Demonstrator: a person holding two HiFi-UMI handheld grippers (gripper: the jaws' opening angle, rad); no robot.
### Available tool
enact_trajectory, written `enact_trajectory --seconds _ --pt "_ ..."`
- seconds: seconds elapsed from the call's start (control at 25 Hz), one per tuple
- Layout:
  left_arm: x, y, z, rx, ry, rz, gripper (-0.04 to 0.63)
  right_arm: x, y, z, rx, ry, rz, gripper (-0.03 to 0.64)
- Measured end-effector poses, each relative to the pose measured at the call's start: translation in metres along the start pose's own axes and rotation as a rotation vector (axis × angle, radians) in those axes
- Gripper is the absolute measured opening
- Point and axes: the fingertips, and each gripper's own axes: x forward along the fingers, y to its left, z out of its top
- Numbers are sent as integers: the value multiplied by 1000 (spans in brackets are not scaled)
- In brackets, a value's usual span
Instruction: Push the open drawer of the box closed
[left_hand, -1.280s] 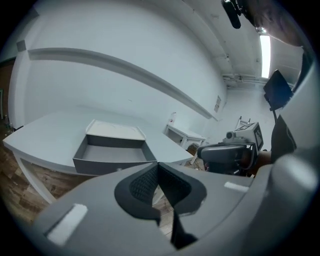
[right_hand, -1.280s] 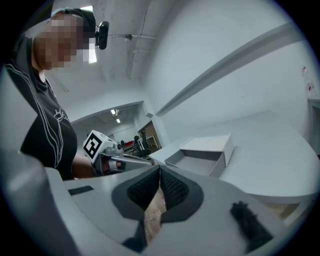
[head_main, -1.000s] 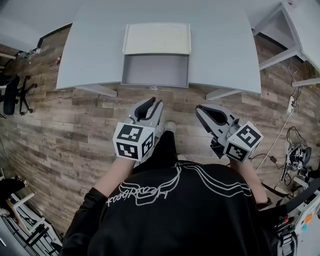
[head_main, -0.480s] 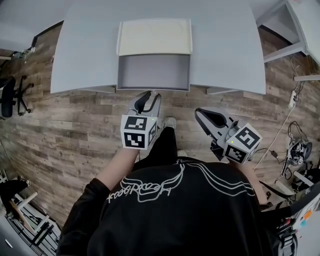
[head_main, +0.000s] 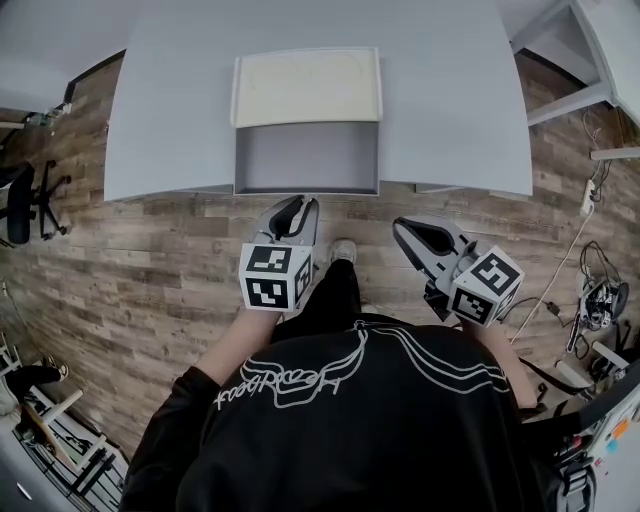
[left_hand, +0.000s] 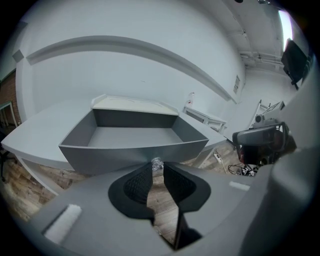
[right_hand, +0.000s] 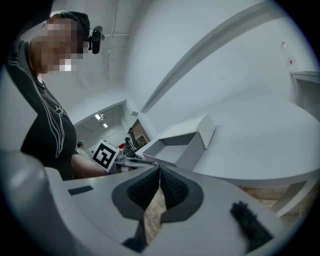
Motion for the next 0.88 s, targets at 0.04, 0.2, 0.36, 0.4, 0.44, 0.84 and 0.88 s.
enact_trajectory --seconds 0.04,0.2,0.36,0.4,0.44,0.84,0.88 --pt "-1 0 2 1 0 -1 78 0 -2 2 4 -3 -2 9" --pt "-3 0 10 -2 5 -9 78 5 -7 7 8 -10 -10 9" --pt "6 3 17 -6 23 -15 78 10 -11 15 10 -10 -6 9" --pt "8 4 18 -11 27 -18 78 10 -12 15 14 -11 -9 9" --pt "10 5 19 -15 29 -21 78 10 -13 17 18 -11 -11 9" --pt "41 25 50 3 31 -36 78 18 -45 45 9 -22 -59 9" --pt "43 27 52 5 32 -39 78 21 -45 48 7 -23 -59 9"
